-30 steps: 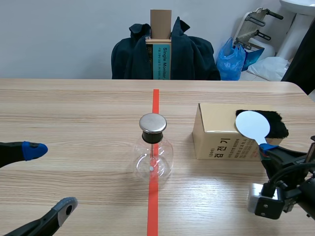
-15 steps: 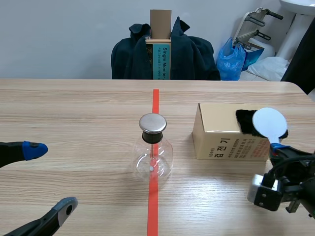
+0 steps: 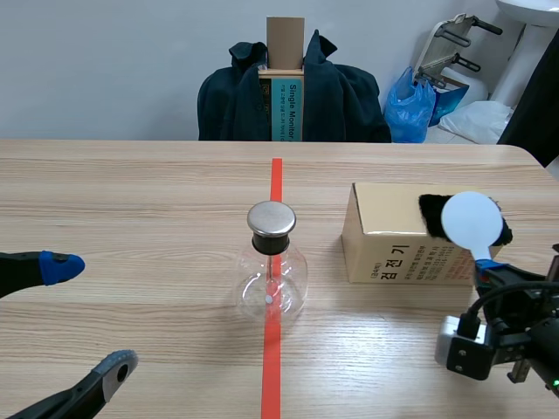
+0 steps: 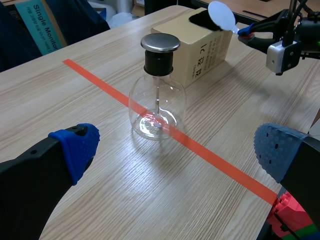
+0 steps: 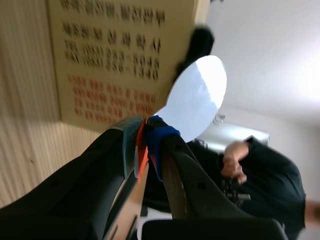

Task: Do the electroscope experiment.
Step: 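Rub the plate on the fur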

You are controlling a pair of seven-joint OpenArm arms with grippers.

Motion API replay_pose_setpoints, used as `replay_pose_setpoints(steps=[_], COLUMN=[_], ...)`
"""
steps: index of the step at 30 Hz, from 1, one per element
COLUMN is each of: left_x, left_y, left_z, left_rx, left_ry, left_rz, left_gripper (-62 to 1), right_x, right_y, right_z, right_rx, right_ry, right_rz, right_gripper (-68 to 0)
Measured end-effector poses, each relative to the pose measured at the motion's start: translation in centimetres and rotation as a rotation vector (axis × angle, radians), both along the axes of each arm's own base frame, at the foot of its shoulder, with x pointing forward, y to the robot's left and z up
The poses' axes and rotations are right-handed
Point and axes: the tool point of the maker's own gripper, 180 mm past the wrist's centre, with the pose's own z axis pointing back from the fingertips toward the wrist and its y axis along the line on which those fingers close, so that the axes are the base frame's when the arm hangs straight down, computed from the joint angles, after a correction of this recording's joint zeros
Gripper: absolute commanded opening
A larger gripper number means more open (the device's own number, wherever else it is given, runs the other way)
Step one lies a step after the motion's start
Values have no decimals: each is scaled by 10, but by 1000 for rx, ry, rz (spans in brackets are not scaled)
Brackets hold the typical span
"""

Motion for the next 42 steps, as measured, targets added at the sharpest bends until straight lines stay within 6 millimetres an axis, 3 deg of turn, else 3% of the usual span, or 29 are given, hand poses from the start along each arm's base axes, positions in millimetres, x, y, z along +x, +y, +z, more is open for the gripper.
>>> replay_pose_setpoints(steps=[4,9,14,18,26,31,38,42], left_x=[0,0,0,0,0,0,0,0], left_y=[0,0,0,0,0,0,0,0], left_z=[0,0,0,0,0,0,0,0], left_rx=[0,1,1,0,0,0,0,0], left_ry=[0,0,0,1,0,0,1,0], left_rz=[0,0,0,0,0,0,0,0], left_gripper=[14,14,14,14,14,14,14,14], right_x=[-7,1,-4,0,-1,0,6,14], right_y=[22,2,23,10,14,7,-17,-21], right_z=[0,0,1,1,2,4,18,39], right_rx=[26,-2,29,8,17,-6,-4,48], right_ry=[18,1,13,2,5,4,-19,-67], right_rz=[149,7,142,63,90,102,78,54], right_gripper=[-667,-667,-667,-667,-667,-667,-667,-667])
